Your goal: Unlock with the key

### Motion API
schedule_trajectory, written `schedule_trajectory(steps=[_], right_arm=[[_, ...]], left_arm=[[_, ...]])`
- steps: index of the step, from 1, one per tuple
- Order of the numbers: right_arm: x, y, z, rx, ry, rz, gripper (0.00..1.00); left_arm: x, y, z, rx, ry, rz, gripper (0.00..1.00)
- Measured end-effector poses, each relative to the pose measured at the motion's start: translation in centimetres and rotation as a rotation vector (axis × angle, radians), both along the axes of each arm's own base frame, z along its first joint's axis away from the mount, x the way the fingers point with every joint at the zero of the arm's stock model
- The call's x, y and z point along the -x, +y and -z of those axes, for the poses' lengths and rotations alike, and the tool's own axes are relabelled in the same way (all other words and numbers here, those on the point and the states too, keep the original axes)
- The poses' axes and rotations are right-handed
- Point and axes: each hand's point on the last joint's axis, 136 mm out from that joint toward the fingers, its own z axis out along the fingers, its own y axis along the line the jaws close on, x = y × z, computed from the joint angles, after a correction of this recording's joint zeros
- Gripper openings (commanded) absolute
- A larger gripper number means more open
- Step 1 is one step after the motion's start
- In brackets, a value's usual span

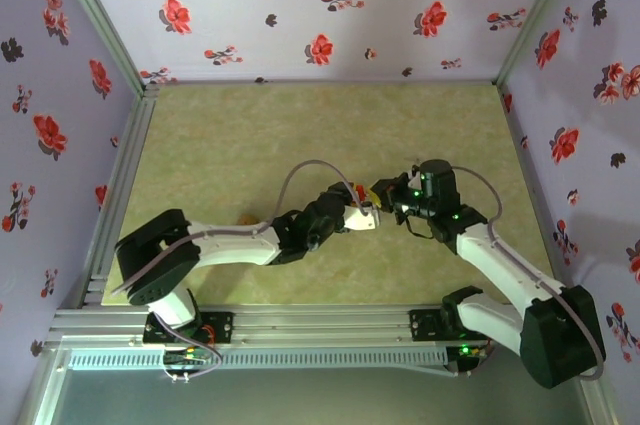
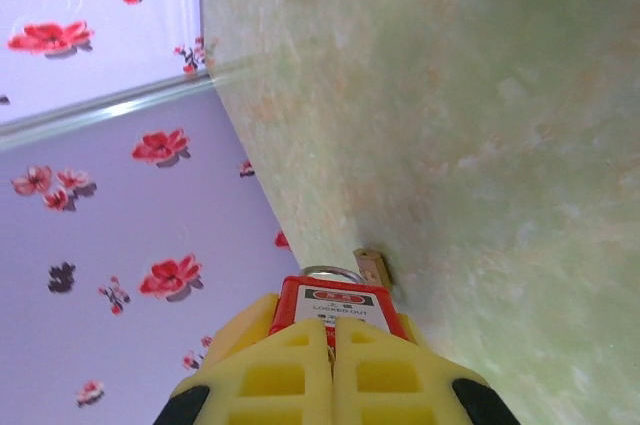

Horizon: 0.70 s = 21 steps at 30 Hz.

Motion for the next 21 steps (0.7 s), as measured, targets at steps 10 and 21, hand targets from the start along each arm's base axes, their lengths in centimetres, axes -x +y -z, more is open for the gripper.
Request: schedule_trajectory(steps=[10, 21], right_arm=[[-0.5, -1.1, -2.4, -0.098, -0.004, 0.115, 0.41], [-0.4, -9.2, -5.2, 0.150, -0.134, 0.230, 0.80]], left_arm=[[-1.1, -0.8, -2.5, 0.070, -0.180, -0.043, 0.00], [-6.9, 4.9, -6.7, 0.455, 0.327, -0.272, 0.00]])
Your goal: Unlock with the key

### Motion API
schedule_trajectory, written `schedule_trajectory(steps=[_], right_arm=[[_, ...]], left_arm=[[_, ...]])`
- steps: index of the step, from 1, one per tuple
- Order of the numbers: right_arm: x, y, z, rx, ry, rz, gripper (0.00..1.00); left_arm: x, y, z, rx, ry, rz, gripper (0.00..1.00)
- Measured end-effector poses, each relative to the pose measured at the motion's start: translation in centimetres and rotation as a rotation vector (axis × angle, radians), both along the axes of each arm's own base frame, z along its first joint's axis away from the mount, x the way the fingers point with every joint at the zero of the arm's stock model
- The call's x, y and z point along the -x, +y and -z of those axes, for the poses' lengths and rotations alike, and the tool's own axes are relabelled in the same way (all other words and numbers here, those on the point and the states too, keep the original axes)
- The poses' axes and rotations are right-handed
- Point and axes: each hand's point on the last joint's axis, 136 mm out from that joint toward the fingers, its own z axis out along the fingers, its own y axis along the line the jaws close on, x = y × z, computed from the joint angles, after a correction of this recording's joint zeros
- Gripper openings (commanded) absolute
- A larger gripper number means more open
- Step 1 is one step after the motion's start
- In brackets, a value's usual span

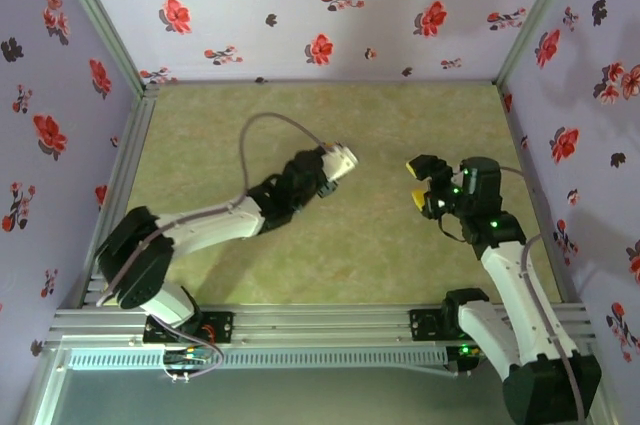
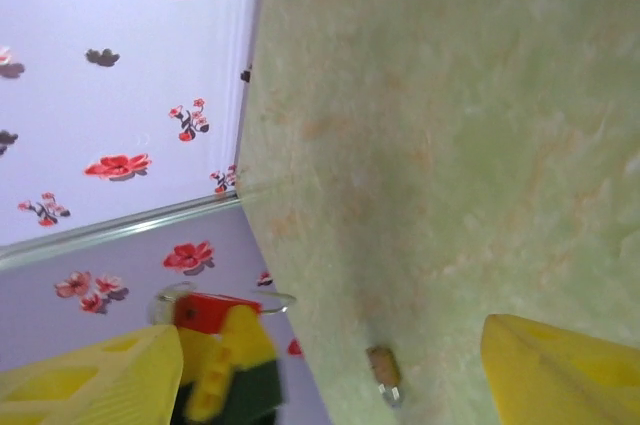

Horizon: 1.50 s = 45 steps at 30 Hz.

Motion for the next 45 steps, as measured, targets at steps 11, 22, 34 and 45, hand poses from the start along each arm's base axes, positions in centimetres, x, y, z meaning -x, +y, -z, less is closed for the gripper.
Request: schedule_trajectory(steps=[11, 22, 34, 45], right_arm=[[1.1, 1.3, 0.8, 0.091, -0.136, -0.120, 0.89], [3.2, 1.1, -0.1, 0.168, -0.217, -0.170, 0.94], [3.9, 0.9, 0.3, 0.183, -0.206, -0.179, 0.95], [3.8, 0.7, 0.7, 0.186, -0.197, -0.170, 0.95]], left_arm=[[2.3, -0.3, -0.3, 0.209, 0.408, 0.054, 0.00], [0.1, 1.7, 6.8, 0.041, 0.525, -0.016, 0.00], [-3.2, 0.7, 11.6, -0.198, 0.445, -0.020, 0.00], [1.7, -3.0, 15.9, -0.321, 0.427, 0.095, 0.00]])
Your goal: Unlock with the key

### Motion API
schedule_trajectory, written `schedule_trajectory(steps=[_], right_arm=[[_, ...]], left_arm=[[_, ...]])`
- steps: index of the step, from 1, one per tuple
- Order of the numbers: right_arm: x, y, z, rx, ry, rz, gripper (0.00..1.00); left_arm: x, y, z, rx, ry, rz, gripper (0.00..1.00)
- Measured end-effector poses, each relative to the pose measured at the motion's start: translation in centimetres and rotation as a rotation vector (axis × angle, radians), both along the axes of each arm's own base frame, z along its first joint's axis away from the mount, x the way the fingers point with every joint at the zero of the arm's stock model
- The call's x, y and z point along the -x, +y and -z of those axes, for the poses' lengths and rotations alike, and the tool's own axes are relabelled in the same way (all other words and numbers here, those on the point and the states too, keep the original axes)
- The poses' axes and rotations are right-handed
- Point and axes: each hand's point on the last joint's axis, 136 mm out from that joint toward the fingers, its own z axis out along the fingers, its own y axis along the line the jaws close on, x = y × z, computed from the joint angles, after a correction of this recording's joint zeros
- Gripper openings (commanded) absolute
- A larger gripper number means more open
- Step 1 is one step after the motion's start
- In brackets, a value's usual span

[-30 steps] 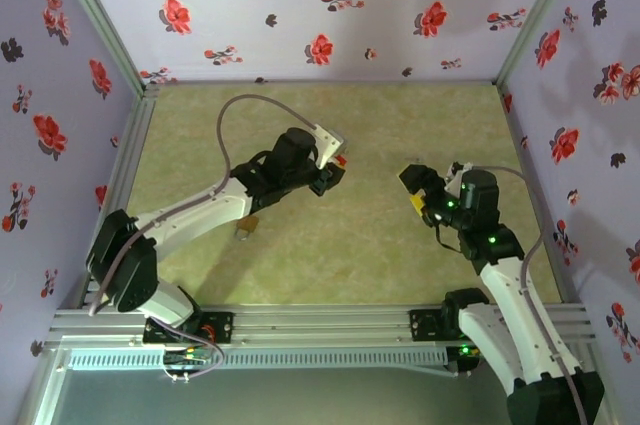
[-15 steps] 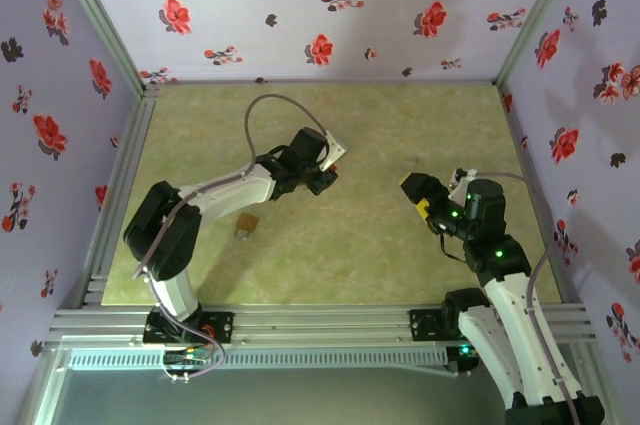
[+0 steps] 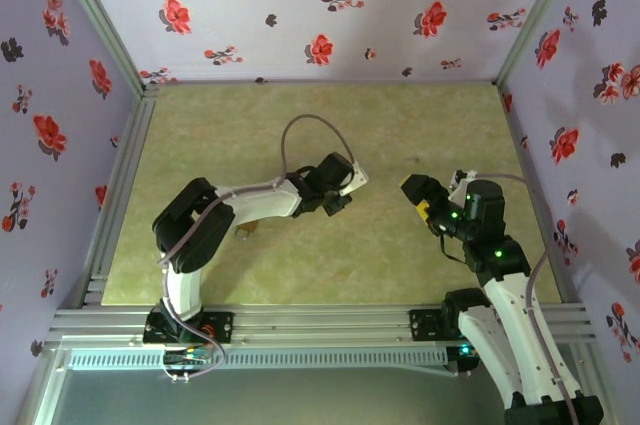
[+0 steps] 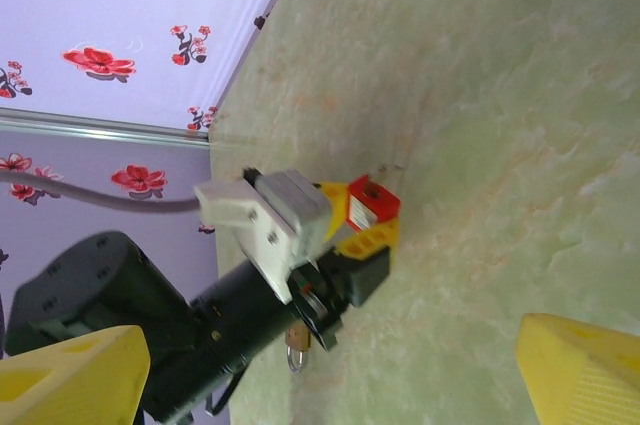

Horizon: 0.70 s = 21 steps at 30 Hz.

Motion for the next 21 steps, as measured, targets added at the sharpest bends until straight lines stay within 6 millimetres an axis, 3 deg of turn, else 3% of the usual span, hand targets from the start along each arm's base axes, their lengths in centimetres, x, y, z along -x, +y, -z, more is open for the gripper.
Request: schedule_trajectory(steps=[7, 13, 21], right_arm=[[0.0, -0.1, 0.0, -0.001, -0.001, 0.004, 0.95], [0.1, -0.1, -0.3, -0.002, -0.011, 0.005, 0.95], [0.2, -0.2, -0.2, -0.001, -0.006, 0.006, 0.95]], left_arm=[[3.8, 0.1, 3.0, -0.063, 0.032, 0.058, 0.00], [5.5, 0.3, 2.8, -0.065, 0.028, 0.078, 0.01], [7.5, 1.1, 2.7, -0.085, 0.099, 0.144, 0.56]])
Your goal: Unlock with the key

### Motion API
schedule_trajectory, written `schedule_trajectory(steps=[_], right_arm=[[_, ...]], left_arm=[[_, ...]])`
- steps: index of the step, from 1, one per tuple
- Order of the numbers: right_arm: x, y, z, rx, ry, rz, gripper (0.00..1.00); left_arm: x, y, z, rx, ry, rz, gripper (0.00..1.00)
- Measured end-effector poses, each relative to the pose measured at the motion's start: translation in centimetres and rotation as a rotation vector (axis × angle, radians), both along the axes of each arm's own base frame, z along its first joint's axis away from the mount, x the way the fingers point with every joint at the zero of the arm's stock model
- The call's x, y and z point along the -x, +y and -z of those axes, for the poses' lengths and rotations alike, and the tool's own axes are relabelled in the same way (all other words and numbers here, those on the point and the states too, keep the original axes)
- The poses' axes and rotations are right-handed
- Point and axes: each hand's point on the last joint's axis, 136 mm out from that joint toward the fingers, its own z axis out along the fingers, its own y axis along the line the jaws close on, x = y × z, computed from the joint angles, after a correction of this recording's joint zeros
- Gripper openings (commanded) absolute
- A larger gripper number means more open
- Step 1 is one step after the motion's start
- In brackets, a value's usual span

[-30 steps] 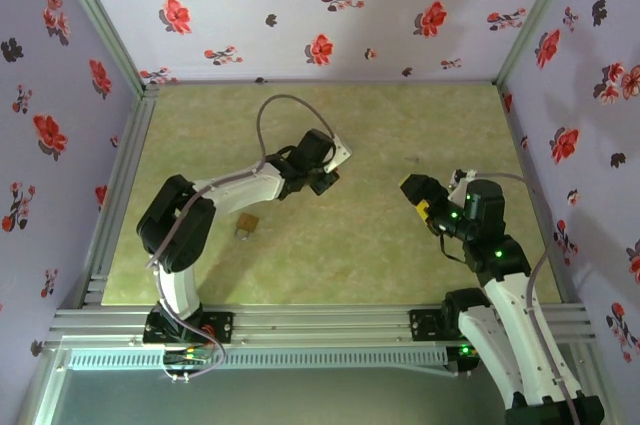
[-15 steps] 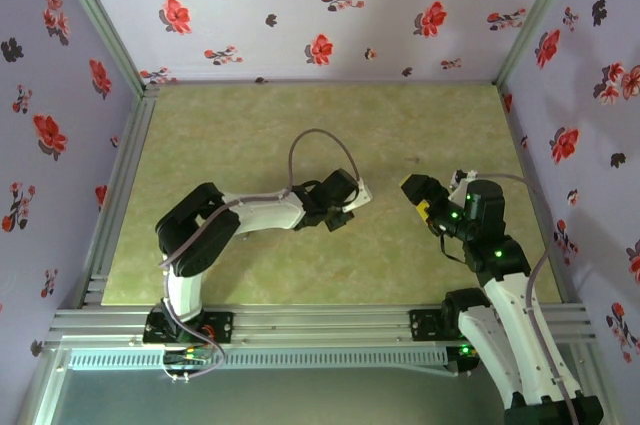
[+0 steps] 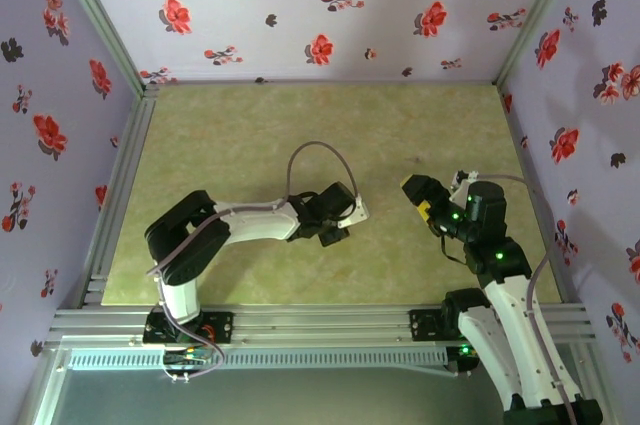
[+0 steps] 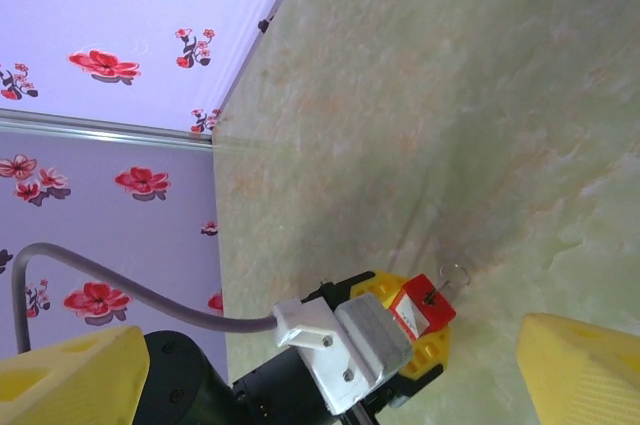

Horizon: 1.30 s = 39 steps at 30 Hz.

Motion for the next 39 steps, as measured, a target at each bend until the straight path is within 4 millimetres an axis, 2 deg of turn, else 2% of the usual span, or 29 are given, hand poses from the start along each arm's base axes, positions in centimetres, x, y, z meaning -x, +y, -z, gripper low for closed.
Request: schedule_trajectory(steps=[5, 9, 12, 16, 21, 24, 27, 31, 39], right_arm=[[0.1, 0.0, 1.0, 0.023, 0.042, -0.013, 0.96], [-0.2, 0.2, 1.6, 0.071, 0.088, -0.059, 0.97], [-0.6, 0.3, 1.5, 0.143, 0.091, -0.117, 0.99], [-1.1, 1.3, 1.7, 0.272, 0.051, -0.243, 0.99], [1.1, 6.6, 3.9, 0.535, -0.105, -0.610, 0.99], [2.7, 9.4, 5.9, 0.688, -0.233, -0.859, 0.99], [3.1, 10.5, 8.4, 0.802, -0.298, -1.053, 0.99], [2.1, 11.6, 10.7, 0.903, -0.339, -1.246, 0.99], [1.4, 14.6, 13.8, 0.986, -0.447, -1.550, 0.95]], left_arm=[[1.3, 0.7, -1.3, 0.011, 0.022, 0.049, 0.70], [2.2, 1.5, -3.0, 0.045, 0.022, 0.061, 0.72], [2.6, 2.8, -5.2, 0.107, 0.024, 0.017, 0.75], [1.3, 6.4, -10.5, 0.307, 0.023, -0.181, 0.85], [-0.7, 13.5, -18.2, 0.632, -0.019, -0.500, 0.95], [0.1, 16.6, -22.4, 0.794, -0.068, -0.583, 0.99], [1.3, 18.6, -25.1, 0.878, -0.109, -0.607, 1.00], [1.8, 19.7, -25.9, 0.865, -0.124, -0.634, 1.00], [1.9, 20.5, -24.4, 0.789, -0.117, -0.667, 1.00]])
